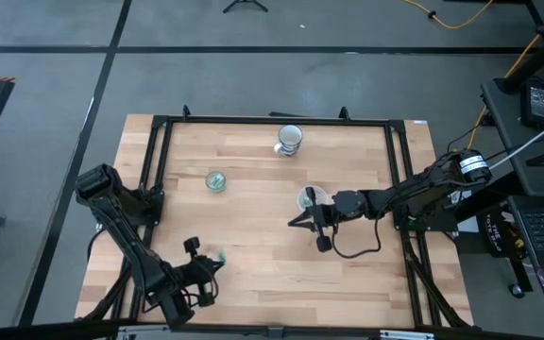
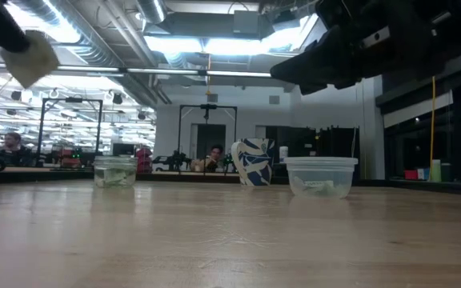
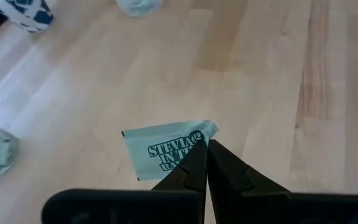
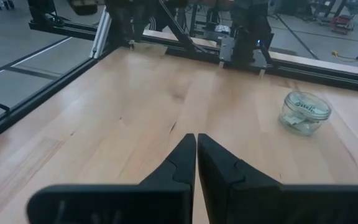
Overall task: Pick and place Stevia / Truvia into bins
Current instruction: Put the stevia packet into the transparent container
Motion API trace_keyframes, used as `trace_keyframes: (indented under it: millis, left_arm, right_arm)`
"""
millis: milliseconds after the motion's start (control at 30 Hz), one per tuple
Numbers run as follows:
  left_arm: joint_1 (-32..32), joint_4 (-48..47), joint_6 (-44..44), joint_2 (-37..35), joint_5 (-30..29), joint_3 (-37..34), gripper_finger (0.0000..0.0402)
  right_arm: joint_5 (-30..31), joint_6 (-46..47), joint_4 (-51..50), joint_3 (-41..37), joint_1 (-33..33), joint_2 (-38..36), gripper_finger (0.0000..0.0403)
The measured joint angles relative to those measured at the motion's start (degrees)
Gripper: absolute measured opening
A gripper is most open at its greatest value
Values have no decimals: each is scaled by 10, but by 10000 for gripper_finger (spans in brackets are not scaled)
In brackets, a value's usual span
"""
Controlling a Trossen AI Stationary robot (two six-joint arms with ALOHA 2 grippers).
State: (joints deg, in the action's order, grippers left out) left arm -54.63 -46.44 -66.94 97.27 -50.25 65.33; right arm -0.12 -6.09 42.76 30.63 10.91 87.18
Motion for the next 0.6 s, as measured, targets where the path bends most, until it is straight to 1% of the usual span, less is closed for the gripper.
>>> trace_keyframes:
  millis: [200, 300, 367, 433, 533, 600]
  left_arm:
    - [5, 96, 18, 0, -11, -66, 2]
    - [15, 167, 56, 0, -11, -98, 2]
    - [28, 211, 98, 0, -3, -115, 2]
    - [48, 264, 156, 0, 19, -127, 2]
    - [82, 319, 257, -15, 73, -135, 2]
    - [106, 337, 326, -34, 112, -135, 2]
  right_arm:
    - [0, 10, 0, 0, -2, 0, 21]
    - [0, 13, 0, 0, -2, 0, 21]
    - [0, 13, 1, 0, -2, 0, 21]
    - [0, 13, 1, 0, -2, 0, 21]
    - [0, 13, 1, 0, -2, 0, 21]
    - [0, 13, 0, 0, -2, 0, 21]
